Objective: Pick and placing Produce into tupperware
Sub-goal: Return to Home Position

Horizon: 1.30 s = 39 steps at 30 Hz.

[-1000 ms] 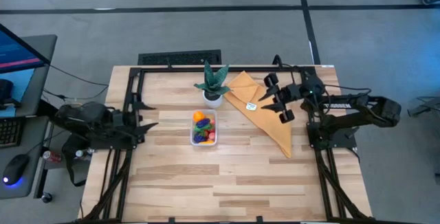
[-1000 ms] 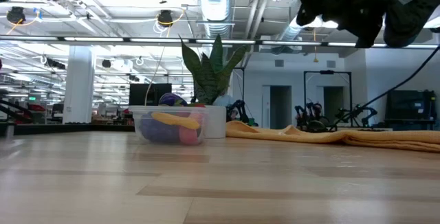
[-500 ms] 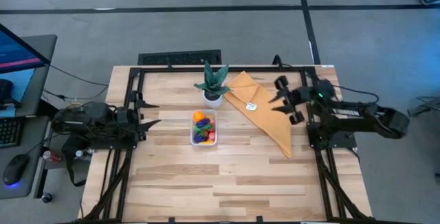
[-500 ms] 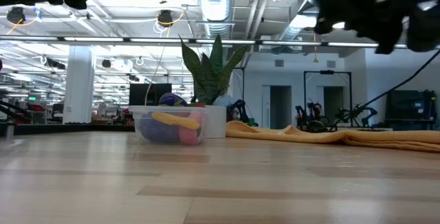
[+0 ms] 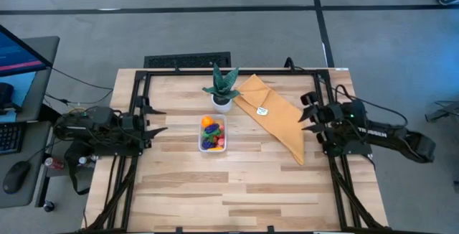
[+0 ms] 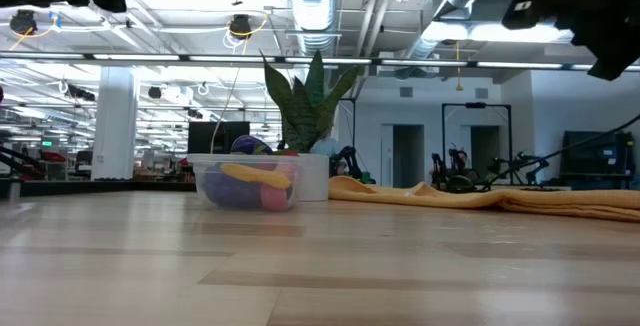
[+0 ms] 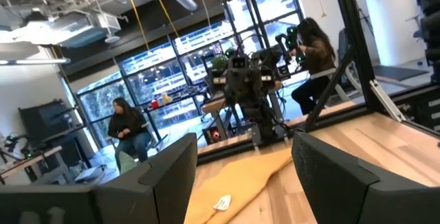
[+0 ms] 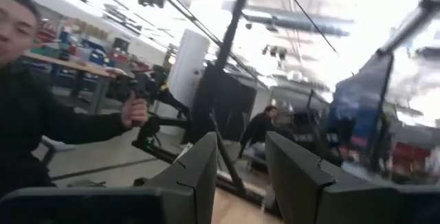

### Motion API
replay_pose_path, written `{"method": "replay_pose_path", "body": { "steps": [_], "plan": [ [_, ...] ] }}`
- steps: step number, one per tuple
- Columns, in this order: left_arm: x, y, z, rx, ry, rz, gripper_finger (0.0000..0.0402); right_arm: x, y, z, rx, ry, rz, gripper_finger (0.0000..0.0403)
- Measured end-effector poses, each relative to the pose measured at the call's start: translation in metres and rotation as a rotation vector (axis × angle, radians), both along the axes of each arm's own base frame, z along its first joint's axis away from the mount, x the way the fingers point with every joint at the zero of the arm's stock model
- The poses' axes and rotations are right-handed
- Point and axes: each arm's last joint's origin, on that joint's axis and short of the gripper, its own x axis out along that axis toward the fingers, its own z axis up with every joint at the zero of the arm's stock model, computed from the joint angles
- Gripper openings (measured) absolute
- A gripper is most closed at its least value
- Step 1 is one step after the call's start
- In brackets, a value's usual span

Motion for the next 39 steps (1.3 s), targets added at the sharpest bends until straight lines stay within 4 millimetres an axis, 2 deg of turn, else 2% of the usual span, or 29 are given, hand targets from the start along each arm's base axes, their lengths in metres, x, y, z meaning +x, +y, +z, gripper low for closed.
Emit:
{"method": "replay_pose_path", "body": {
  "steps": [7,15,21,26,32,39],
  "plan": [
    [0.001,0.0,-0.004,-0.006,0.043,0.002,0.0228,0.002,0.005,-0.004,-0.001,0.029,0.008,0.0118],
    [0.001,-0.001,-0.005,-0.016,0.047,-0.021,0.0228,0.015,0.013,-0.014,0.034,0.049,-0.086,0.0118],
    [0.002,-0.001,-0.006,-0.016,0.043,-0.025,0.0228,0.024,0.019,-0.025,0.122,0.143,-0.2,0.0118],
    [0.002,-0.001,-0.007,-0.023,0.052,-0.026,0.0228,0.032,0.029,-0.031,0.195,0.184,-0.313,0.0118],
    [0.002,-0.001,-0.008,-0.025,0.057,-0.027,0.0228,0.038,0.045,-0.036,0.186,0.221,-0.352,0.0118],
    [0.003,-0.002,-0.012,-0.051,0.105,-0.055,0.0228,0.031,0.049,-0.025,0.203,0.114,-0.334,0.0118]
  ]
}}
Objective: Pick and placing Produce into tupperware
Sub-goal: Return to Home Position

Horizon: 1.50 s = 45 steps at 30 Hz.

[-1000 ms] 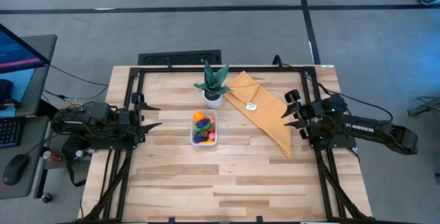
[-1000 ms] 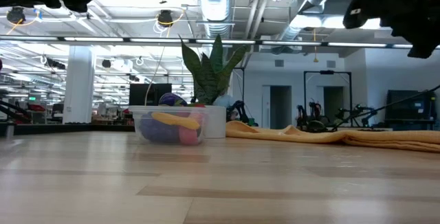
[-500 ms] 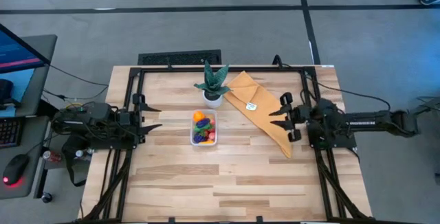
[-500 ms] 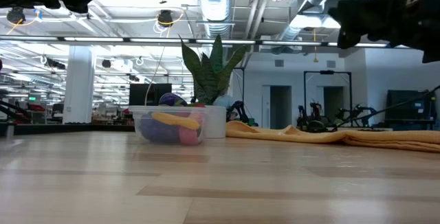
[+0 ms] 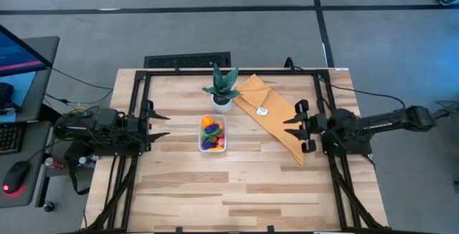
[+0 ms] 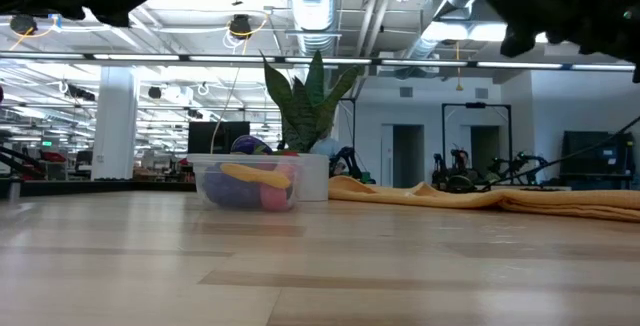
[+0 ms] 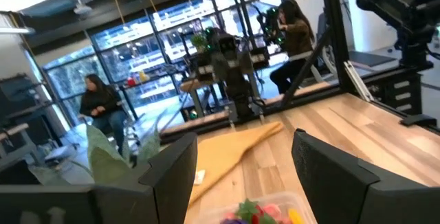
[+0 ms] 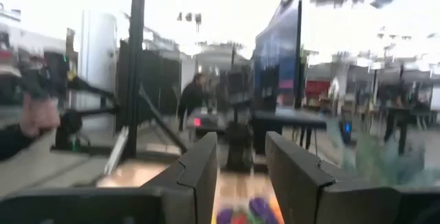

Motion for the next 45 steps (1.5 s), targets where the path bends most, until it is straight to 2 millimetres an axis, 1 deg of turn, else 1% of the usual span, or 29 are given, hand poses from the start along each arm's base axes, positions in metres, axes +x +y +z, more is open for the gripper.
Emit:
{"method": "replay_pose_path", "body": {
  "steps": [4,10,14,19,23,26,28,31,36,45],
  "plan": [
    [0.0,0.0,-0.003,-0.017,0.029,-0.005,0.0228,-0.008,0.001,0.003,0.007,-0.017,0.014,0.0118],
    [0.0,0.0,-0.003,-0.024,0.034,-0.006,0.0228,-0.023,0.009,0.012,-0.023,-0.102,0.076,0.0118],
    [0.0,0.0,-0.003,-0.031,0.032,-0.006,0.0228,-0.031,0.011,0.012,-0.021,-0.059,0.061,0.0118],
    [0.0,0.0,-0.001,-0.032,0.014,-0.006,0.0228,-0.039,0.013,0.014,-0.009,-0.057,0.069,0.0118],
    [0.0,0.0,0.003,-0.008,-0.029,-0.003,0.0228,-0.042,0.012,0.011,0.01,-0.029,0.03,0.0118],
    [-0.002,0.0,0.01,0.02,-0.1,0.013,0.0228,-0.042,0.011,0.009,0.015,-0.006,0.003,0.0118],
    [-0.003,0.001,0.015,0.034,-0.155,0.019,0.0228,-0.042,0.011,0.009,0.01,-0.006,-0.001,0.0118],
    [-0.004,0.0,0.018,0.043,-0.195,0.006,0.0228,-0.041,0.012,0.004,-0.008,0.046,0.016,0.0118],
    [-0.002,0.0,0.013,0.048,-0.138,-0.011,0.0228,-0.04,0.017,-0.004,-0.042,0.126,0.181,0.0118],
    [-0.002,-0.001,0.012,0.049,-0.126,-0.045,0.0228,-0.04,0.017,-0.013,0.0,0.228,0.205,0.0118]
  ]
}}
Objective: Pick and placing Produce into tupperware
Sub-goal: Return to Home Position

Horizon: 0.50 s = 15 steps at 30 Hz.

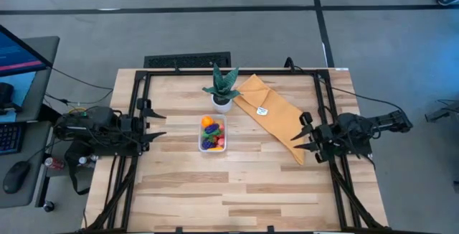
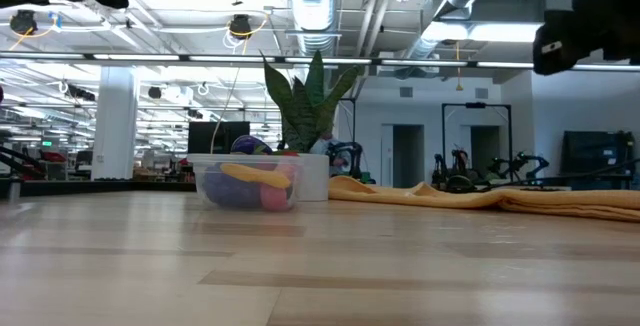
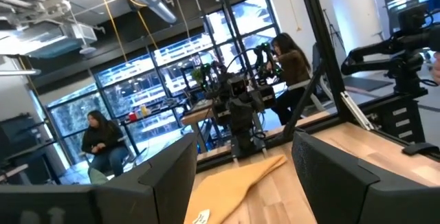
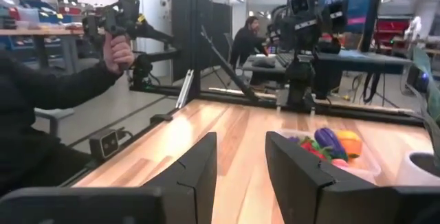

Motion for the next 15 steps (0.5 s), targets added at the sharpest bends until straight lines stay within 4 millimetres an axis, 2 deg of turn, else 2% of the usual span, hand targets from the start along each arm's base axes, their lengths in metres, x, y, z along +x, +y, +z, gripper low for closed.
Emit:
{"method": "replay_pose_path", "body": {
  "steps": [15],
  "plan": [
    [0.0013,0.0003,-0.0067,0.016,0.07,0.018,0.0228,0.0013,-0.0089,-0.0027,0.027,0.042,-0.014,0.0118]
  ]
}}
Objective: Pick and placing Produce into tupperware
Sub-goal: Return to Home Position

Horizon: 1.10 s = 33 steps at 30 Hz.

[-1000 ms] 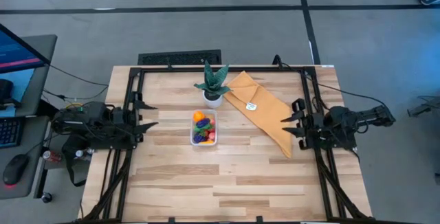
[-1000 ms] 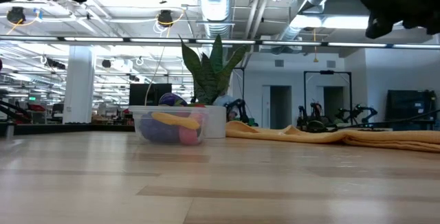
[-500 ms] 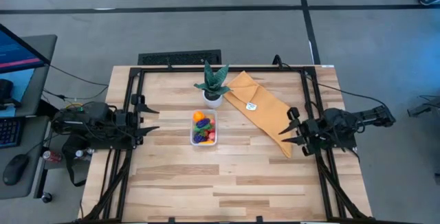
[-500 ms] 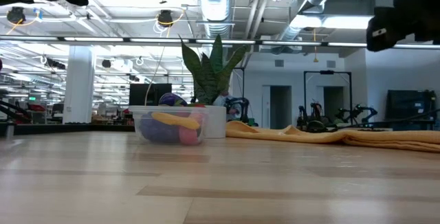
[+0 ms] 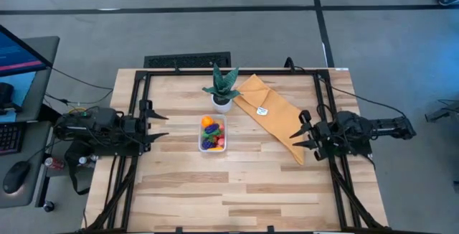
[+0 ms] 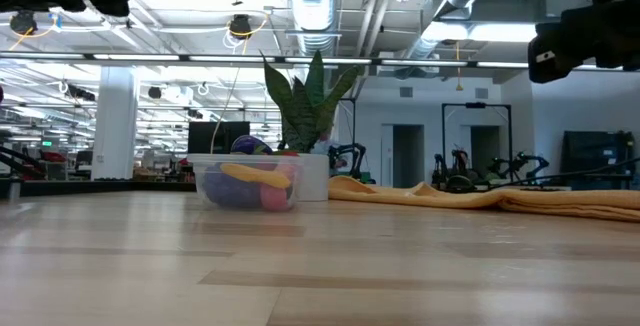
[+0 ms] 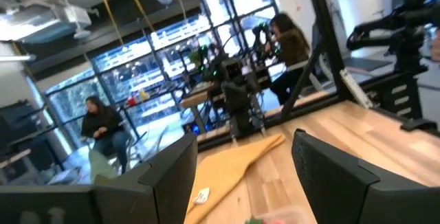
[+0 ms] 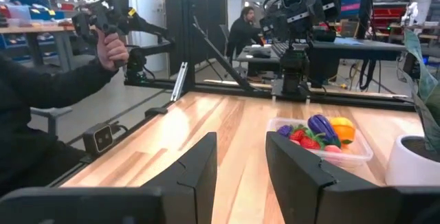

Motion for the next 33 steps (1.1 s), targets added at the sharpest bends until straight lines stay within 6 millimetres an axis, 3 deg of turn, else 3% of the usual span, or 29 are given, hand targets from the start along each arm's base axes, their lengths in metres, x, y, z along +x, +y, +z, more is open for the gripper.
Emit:
{"method": "replay_pose_path", "body": {
  "steps": [11,20,33],
  "plan": [
    [-0.001,-0.001,0.007,-0.009,-0.075,-0.054,0.0228,0.0,0.0,0.002,-0.026,-0.03,-0.002,0.0118],
    [0.015,-0.004,-0.037,-0.044,-0.139,-0.085,0.0228,0.0,0.0,0.002,-0.026,-0.029,-0.003,0.0118],
    [0.01,-0.007,-0.025,0.006,-0.267,-0.298,0.0228,0.0,0.0,0.002,-0.017,-0.024,0.0,0.0118]
  ]
}}
